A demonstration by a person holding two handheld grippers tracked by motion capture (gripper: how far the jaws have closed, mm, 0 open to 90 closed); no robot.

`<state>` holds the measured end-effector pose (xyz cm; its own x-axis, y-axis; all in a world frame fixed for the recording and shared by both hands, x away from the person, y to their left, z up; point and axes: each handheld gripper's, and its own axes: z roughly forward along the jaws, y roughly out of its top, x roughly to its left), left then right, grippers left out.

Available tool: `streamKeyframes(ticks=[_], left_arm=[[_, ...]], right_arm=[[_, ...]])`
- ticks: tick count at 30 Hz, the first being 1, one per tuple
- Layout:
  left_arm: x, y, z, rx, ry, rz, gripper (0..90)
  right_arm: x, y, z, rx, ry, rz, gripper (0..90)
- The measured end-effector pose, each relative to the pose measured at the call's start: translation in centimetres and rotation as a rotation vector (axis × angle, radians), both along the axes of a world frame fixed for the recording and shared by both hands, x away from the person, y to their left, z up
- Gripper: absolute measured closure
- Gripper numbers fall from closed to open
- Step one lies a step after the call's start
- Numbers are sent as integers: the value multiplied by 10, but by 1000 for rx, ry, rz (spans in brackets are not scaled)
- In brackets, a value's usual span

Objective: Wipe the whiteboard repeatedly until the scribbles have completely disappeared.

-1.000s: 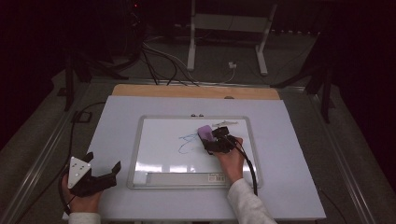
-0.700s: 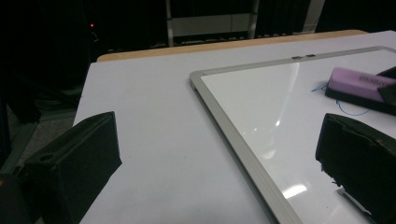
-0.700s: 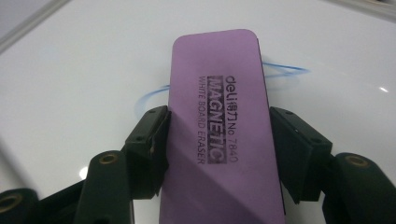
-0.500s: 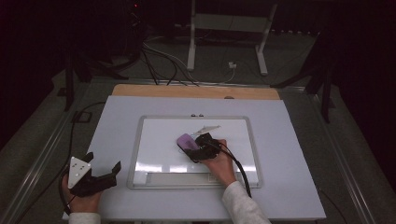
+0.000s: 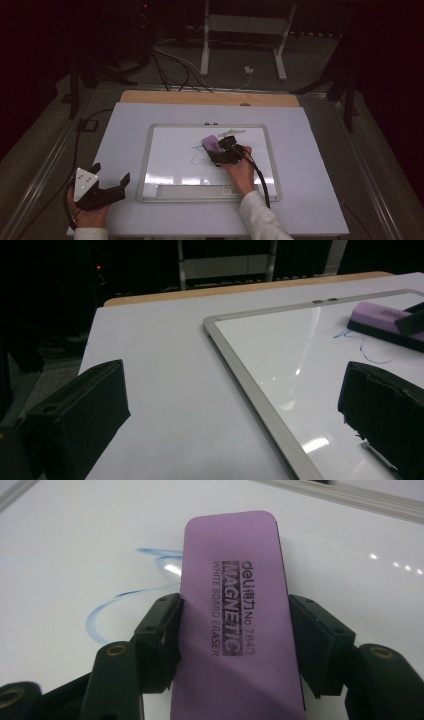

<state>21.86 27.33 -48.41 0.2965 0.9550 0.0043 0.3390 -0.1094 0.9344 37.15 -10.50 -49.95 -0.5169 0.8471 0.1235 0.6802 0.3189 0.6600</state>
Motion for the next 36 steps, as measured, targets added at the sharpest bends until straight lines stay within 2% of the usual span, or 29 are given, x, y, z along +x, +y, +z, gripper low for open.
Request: streamKeyframes(ticks=[7,9,12,15,17,20,21,22,24,27,30,33,36], left_arm=[[0,0,0,-1,-2,1,7],[0,0,1,-1,-3,1,7],[0,1,0,-3,-2,3,7],[-1,1,0,-6,-3,5,7],[-1,1,0,-6,-4,5,7],[0,1,0,-3,-2,3,7],[0,1,0,-2,-1,3,7],[0,1,0,0,0,2,7],[0,0,0,1,1,2,7],[0,0,0,1,1,2,7],[0,0,0,1,1,3,7],[-1,0,0,-1,-1,3,7],[-1,1,0,-3,-1,7,7]], right_arm=[[-17,32,-1,18,4,197,411],[-20,37,0,8,-1,227,412],[-18,36,0,7,1,215,412],[-12,28,1,-15,-5,116,413],[-7,20,2,-33,-12,26,412],[-5,15,1,-29,-7,-16,412],[-6,17,2,-39,-14,-13,412],[-7,19,2,-34,-11,17,412],[-10,23,1,-10,7,105,412],[-16,30,1,-3,14,228,411],[-20,33,2,-4,19,299,412],[-18,31,2,-11,15,265,412],[-11,21,3,-41,-8,136,412]])
